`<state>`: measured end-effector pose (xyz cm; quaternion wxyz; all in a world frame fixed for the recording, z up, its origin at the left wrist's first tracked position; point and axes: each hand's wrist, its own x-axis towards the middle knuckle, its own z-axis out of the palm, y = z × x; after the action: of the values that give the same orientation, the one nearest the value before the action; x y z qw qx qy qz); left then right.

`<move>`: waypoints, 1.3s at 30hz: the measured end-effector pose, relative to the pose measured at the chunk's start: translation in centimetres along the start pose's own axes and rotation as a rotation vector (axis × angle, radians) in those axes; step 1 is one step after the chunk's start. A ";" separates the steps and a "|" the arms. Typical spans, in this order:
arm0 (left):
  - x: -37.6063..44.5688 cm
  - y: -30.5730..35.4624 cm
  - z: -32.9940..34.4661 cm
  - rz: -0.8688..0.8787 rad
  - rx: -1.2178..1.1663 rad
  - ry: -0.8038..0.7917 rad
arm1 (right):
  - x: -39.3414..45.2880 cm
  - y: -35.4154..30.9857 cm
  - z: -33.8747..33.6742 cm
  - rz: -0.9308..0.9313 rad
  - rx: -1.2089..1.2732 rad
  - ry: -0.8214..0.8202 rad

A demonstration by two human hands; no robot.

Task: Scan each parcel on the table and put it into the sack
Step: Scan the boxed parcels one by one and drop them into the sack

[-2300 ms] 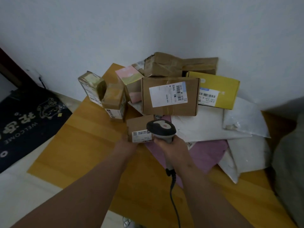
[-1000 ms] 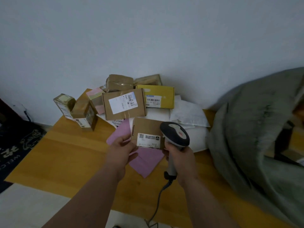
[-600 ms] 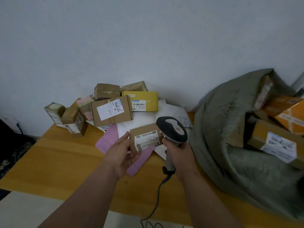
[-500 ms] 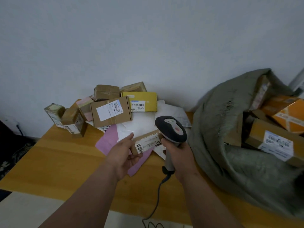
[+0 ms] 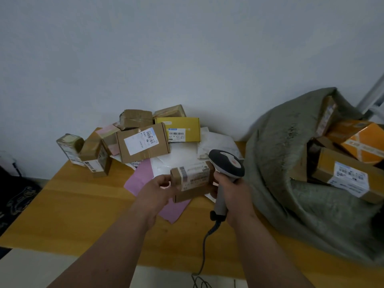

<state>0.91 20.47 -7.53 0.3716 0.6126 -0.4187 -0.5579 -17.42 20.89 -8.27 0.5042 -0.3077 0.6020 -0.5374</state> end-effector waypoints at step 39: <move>1.2 -0.3 -2.6 0.067 -0.194 0.127 | -7.2 -0.6 1.3 -0.023 -0.114 -0.083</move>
<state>3.54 19.45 -8.02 0.4734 0.5937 -0.3584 -0.5431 -14.14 26.86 -5.61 0.5040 -0.3649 0.6068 -0.4946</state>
